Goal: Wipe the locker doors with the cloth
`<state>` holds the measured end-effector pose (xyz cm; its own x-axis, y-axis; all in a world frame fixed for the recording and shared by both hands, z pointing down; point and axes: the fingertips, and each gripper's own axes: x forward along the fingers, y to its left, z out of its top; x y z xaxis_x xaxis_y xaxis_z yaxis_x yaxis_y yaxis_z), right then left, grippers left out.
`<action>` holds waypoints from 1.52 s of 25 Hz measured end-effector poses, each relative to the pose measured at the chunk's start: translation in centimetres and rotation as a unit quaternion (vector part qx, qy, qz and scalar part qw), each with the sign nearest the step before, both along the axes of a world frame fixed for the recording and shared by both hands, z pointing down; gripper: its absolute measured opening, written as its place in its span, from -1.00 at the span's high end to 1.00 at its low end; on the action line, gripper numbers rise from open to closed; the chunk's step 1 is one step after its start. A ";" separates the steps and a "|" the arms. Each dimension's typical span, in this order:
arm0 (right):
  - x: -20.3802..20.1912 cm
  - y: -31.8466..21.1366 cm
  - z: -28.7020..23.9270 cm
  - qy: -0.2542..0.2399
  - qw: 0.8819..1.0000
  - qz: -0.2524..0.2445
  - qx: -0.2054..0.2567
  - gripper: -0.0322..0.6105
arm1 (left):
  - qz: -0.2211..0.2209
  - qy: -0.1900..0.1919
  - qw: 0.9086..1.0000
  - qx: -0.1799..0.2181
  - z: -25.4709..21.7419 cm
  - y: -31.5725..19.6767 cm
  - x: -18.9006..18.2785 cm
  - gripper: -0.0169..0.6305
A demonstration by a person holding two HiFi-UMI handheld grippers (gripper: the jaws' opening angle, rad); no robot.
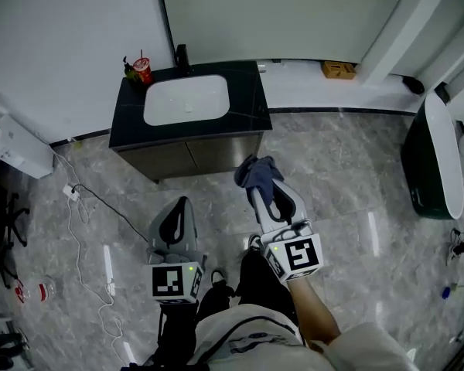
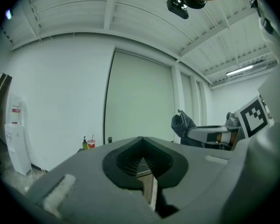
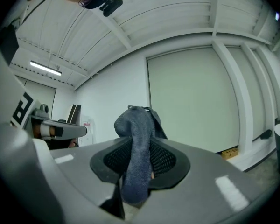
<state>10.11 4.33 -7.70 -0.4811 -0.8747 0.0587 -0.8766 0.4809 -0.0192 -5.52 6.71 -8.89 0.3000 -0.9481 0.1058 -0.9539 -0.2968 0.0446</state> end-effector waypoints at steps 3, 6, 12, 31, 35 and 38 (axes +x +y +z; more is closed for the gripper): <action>-0.7 2.7 -1.6 -0.002 1.000 0.016 0.007 0.57 | 0.014 -0.002 1.000 0.002 0.0 2.2 -0.6 0.94; -0.9 4.6 -3.4 0.019 0.999 0.026 0.030 0.57 | 0.016 0.001 1.000 0.008 -0.8 3.6 -0.9 0.94; -0.4 7.2 -4.1 0.019 0.999 0.031 0.033 0.58 | 0.016 -0.009 1.000 0.016 -1.9 5.2 -0.8 0.94; 1.5 6.7 -6.8 0.011 0.998 0.030 0.049 0.61 | 0.019 -0.017 0.998 0.049 -4.8 3.4 1.5 0.94; 1.8 6.4 -6.8 0.006 0.998 0.034 0.046 0.61 | 0.027 -0.014 0.998 0.053 -5.7 3.2 2.0 0.94; 1.7 6.6 -6.7 0.008 0.998 0.032 0.047 0.61 | 0.032 -0.016 0.998 0.057 -5.7 3.4 2.4 0.94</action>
<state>11.77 10.92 -14.44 -0.4232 -0.9059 -0.0170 -0.9057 0.4223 0.0377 -3.16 10.07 -14.61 0.3587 -0.9334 0.0101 -0.9331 -0.3588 -0.0235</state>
